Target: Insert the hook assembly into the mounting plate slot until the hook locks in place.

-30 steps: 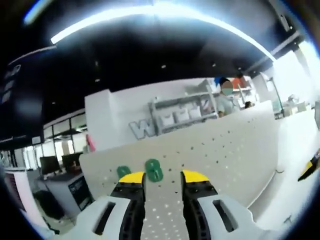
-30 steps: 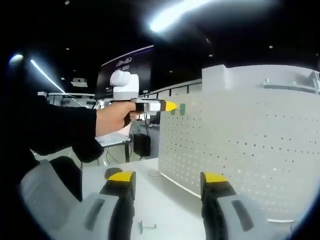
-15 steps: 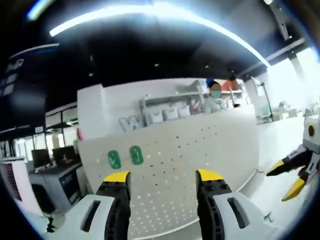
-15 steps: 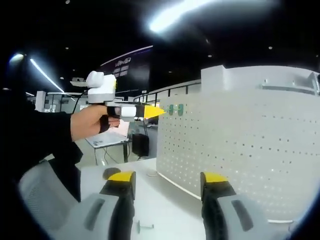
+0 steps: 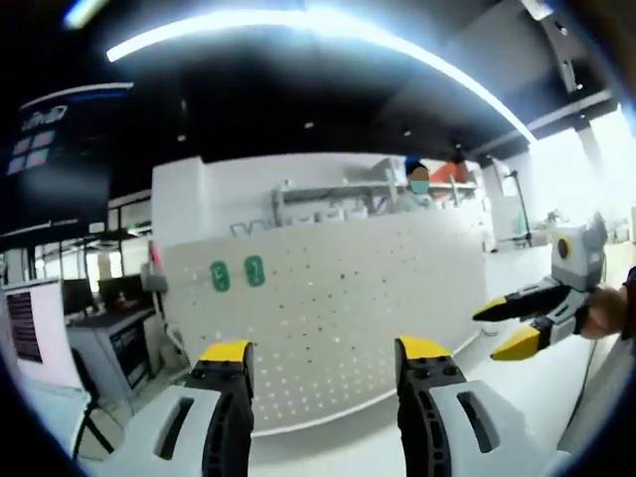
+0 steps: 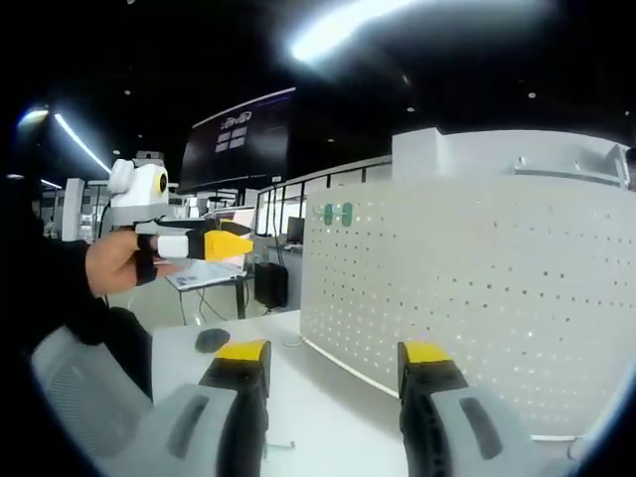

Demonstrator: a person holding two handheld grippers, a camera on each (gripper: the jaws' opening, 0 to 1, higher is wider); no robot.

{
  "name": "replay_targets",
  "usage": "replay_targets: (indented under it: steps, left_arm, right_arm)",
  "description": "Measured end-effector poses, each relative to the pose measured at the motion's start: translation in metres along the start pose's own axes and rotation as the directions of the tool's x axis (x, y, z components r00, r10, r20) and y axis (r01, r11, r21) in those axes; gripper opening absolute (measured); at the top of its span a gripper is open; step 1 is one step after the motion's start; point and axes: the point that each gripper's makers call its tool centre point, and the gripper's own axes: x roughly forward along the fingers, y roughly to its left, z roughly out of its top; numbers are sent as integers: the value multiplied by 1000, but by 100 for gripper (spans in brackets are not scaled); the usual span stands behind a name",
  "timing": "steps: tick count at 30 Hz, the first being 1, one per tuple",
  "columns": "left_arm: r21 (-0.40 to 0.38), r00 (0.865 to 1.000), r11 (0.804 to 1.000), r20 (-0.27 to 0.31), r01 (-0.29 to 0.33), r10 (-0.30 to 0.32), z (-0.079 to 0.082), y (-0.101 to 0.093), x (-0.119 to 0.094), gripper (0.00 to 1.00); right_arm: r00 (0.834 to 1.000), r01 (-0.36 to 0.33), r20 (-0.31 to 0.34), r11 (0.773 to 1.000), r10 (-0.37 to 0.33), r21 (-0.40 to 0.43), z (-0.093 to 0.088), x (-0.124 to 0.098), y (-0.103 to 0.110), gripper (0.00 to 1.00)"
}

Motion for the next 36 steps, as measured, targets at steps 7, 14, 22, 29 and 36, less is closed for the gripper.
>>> replay_targets:
  steps: [7, 14, 22, 29, 36]
  left_arm:
    - [-5, 1000, 1000, -16, 13, -13, -18, -20, -3, 57]
    - [4, 999, 999, -16, 42, -42, -27, -39, -1, 56]
    - [26, 996, 996, -30, 81, -80, -31, -50, -3, 56]
    - [28, 996, 996, -33, 86, -85, -32, -52, -4, 56]
    - [35, 996, 995, -34, 89, -87, -33, -53, -5, 56]
  right_arm:
    - [1000, 22, -2, 1000, -22, 4, -1, -3, -10, 49]
    - [998, 49, -28, 999, -48, 7, -11, -6, -23, 48]
    - [996, 64, -71, 998, -63, 18, -25, -5, -32, 47]
    - [993, 54, -102, 998, -52, 15, -34, -5, -31, 43]
    - [985, 50, -164, 999, -53, -22, -51, -10, -37, 39]
